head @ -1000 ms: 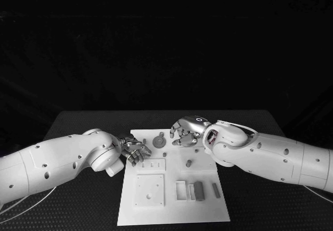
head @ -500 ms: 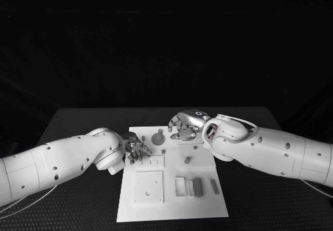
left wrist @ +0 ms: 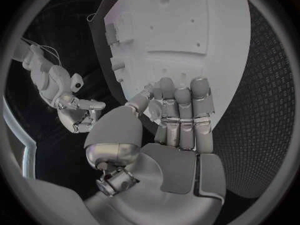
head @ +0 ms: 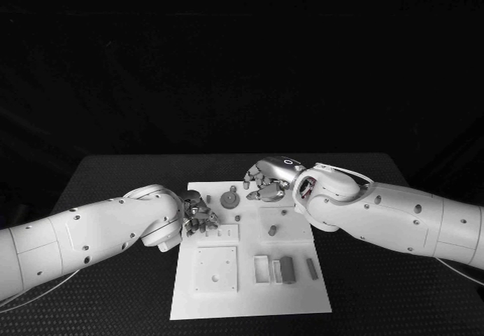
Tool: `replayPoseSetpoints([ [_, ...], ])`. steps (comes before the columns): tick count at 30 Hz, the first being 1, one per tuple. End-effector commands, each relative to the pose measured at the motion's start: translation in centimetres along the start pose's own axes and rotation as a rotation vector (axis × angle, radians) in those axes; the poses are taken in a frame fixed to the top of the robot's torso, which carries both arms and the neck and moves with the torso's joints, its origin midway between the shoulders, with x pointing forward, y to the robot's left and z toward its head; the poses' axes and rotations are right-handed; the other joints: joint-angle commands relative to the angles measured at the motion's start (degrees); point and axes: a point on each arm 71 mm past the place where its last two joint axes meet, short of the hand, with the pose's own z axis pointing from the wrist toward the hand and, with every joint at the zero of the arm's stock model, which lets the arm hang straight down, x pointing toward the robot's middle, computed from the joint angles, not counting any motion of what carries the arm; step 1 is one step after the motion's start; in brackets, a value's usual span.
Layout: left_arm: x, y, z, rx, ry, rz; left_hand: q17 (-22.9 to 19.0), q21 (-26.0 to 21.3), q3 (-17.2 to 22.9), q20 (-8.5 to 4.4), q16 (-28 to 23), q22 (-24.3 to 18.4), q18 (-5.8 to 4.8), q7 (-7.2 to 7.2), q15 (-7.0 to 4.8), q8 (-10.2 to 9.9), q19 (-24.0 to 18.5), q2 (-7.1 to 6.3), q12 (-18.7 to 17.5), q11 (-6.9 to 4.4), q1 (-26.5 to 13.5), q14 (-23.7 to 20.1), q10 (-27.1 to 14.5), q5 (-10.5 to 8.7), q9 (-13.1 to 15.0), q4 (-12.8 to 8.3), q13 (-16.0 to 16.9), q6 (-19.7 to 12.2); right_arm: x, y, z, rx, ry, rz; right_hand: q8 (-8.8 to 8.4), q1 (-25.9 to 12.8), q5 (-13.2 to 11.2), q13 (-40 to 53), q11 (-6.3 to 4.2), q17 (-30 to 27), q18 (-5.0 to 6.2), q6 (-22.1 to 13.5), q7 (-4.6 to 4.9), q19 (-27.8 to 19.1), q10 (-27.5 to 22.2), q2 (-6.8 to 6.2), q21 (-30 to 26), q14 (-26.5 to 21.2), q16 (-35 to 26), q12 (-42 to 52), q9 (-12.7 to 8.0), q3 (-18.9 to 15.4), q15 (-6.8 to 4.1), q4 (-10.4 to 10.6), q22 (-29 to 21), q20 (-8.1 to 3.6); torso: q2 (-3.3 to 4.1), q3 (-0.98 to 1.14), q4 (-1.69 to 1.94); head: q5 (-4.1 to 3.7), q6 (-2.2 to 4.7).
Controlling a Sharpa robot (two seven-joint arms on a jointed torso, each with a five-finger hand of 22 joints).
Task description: Assemble the parts on the task board
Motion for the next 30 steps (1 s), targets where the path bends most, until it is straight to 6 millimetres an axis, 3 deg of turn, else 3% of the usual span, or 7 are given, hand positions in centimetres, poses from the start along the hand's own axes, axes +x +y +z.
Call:
replayPoseSetpoints([
  [1,0.3,-0.3,0.0,-0.003,0.008,0.066,-0.16,0.69,-0.20,-0.53,0.91,1.48,3.29,-2.43,-0.67,-0.14,0.35,0.09,0.63,-0.40,-0.67,0.34,0.38,-0.25,7.76,0.37,0.13,2.30,0.0,0.1,0.0,-0.001,0.002,0.000,-0.24,-0.14,0.12,0.03,0.37,-0.05,2.64,0.16,0.62,0.04,-0.11,-0.52,-0.30,-0.41,-0.38,-0.31,-0.09,0.23,0.01,0.13,0.36,-0.24,0.03,0.04,-0.09,-0.08,-0.16],
  [6,0.8,-0.8,0.1,0.004,0.006,0.103,-0.20,2.64,-0.33,-1.04,4.05,1.44,3.11,-2.62,-1.70,-0.57,0.57,-0.16,1.55,-0.60,-0.88,1.04,0.32,-0.25,8.63,0.72,0.10,2.75,0.0,0.2,0.0,-0.003,0.003,0.000,-0.25,-0.14,0.12,0.02,0.37,-0.03,2.64,0.15,0.62,0.05,-0.11,-0.54,-0.31,-0.39,-0.39,-0.32,-0.09,0.26,0.01,0.14,0.35,-0.25,0.01,0.02,-0.03,-0.31,-0.35],
  [30,1.7,-1.3,0.7,0.004,-0.023,0.182,-1.51,6.85,-0.64,-2.34,9.31,1.44,2.87,-3.41,-3.10,-0.77,0.89,-0.35,4.75,-1.43,-1.28,0.89,0.78,-0.26,11.15,1.53,0.56,4.21,0.0,0.2,0.1,-0.003,0.008,0.000,-0.28,-0.16,0.12,0.00,0.38,-0.05,2.64,0.15,0.63,0.08,-0.12,-0.60,-0.35,-0.39,-0.43,-0.37,-0.08,0.35,0.02,0.16,0.33,-0.25,0.00,0.01,0.00,-0.86,-0.68],
])
